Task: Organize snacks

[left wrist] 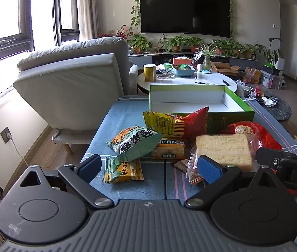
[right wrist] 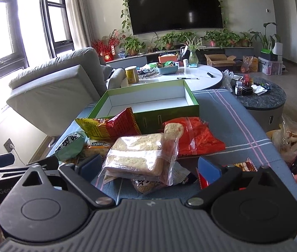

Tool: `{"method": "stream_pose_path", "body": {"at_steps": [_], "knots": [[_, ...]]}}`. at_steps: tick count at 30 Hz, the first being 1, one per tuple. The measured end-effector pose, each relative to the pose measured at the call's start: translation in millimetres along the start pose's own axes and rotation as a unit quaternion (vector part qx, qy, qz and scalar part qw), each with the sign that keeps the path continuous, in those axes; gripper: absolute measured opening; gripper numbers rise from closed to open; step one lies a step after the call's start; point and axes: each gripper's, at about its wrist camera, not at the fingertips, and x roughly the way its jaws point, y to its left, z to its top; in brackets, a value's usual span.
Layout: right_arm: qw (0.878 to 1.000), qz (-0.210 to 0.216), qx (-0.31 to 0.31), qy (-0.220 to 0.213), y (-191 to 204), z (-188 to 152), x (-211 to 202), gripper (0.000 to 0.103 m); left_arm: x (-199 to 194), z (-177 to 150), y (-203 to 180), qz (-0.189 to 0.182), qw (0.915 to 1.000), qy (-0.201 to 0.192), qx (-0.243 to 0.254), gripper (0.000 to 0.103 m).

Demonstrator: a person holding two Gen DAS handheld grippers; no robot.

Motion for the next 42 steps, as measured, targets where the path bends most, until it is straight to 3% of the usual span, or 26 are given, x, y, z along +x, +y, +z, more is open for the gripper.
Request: {"method": "stream_pose_path", "body": {"at_steps": [10,13,32,36,40,42], "knots": [[1.000,-0.001,-0.002,-0.001,0.1,0.9,1.0,0.081,-1.6,0.7,1.0,-0.011,0.9999,-0.002,0.000,0.098],[1.000,0.000,-0.001,-0.001,0.0,1.0,0.9,0.081,-0.1,0.6,1.2,-0.017,0.9998,0.002,-0.001,0.092],[1.000,-0.002,-0.003,0.000,-0.8,2.7,1.7,0.081,1.8,0.6,0.6,-0.034,0.9994,0.006,-0.007,0.091],[1.000,0.002,-0.002,0.004,-4.0,3.5,3.4,0.081,6.9,1.9,2.4,-0.061,0.9980,0.004,-0.015,0.085],[1.000,0.009,0.010,0.015,-15.3,11.7,10.3,0.081,23.2,9.3,8.9,-0.113,0.9930,0.017,-0.030,0.067],[1.000,0.007,0.022,0.019,-22.9,17.0,16.4,0.081,32.1,12.7,11.6,-0.136,0.9895,0.024,-0.042,0.066]]}}
